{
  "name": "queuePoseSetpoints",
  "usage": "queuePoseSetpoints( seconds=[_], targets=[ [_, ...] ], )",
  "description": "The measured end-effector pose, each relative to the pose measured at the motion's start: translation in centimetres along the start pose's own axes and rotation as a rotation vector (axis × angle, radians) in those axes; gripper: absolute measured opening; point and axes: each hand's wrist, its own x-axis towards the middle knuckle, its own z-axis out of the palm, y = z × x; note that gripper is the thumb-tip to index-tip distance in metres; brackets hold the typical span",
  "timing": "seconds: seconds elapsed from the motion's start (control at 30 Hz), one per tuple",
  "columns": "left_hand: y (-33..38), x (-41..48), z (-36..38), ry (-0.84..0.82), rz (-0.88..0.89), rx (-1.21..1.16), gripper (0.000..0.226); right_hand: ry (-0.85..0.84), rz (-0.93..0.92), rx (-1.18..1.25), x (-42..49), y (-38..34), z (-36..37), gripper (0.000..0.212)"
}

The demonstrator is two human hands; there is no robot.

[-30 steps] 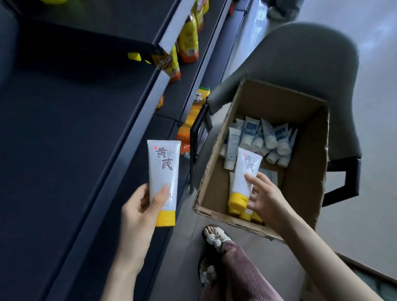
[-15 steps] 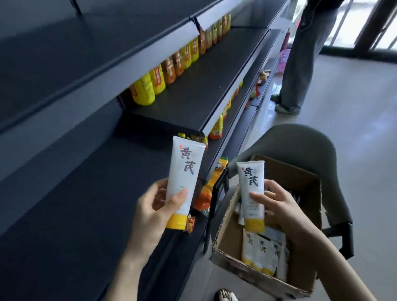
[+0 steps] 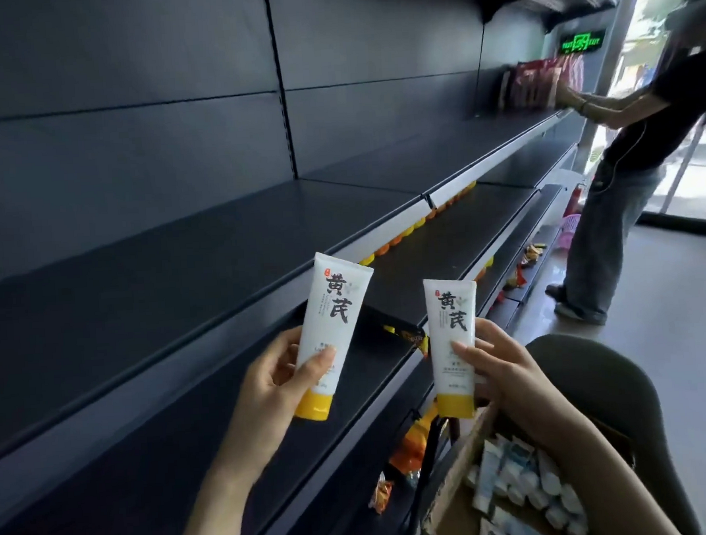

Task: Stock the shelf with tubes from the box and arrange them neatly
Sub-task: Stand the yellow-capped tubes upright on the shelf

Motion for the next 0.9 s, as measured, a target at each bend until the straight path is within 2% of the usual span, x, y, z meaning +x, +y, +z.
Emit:
queuePoseSetpoints(
  seconds=[0.2, 0.47, 0.67, 0.8, 0.9],
  targets=[
    [3.4, -2.3, -2.1, 0.195, 0.063, 0.026, 0.028, -0.092, -0.059, 0.007, 2.0, -2.7, 0.6, 0.038],
    [6.8, -8.3, -3.2, 0.652, 0.136, -0.013, 0.031, -0.368, -0.087, 0.046, 4.0, -5.0, 3.3, 0.032],
    [8.3, -15.3, -3.6, 0.918, 0.177, 0.016, 0.046, -0.562, -0.047, 0.093, 3.7, -5.5, 8.4, 0.038],
    [9.7, -19.8, -4.9, 1.071, 0.227, 0.033, 0.039, -0.678, -0.023, 0.141, 2.6, -5.6, 12.7, 0.030],
    [10.7, -22.5, -6.3, 1.158, 0.271, 0.042, 0.035, -0.704, -0.033, 0.174, 1.5, -5.8, 16.0, 0.033]
  ],
)
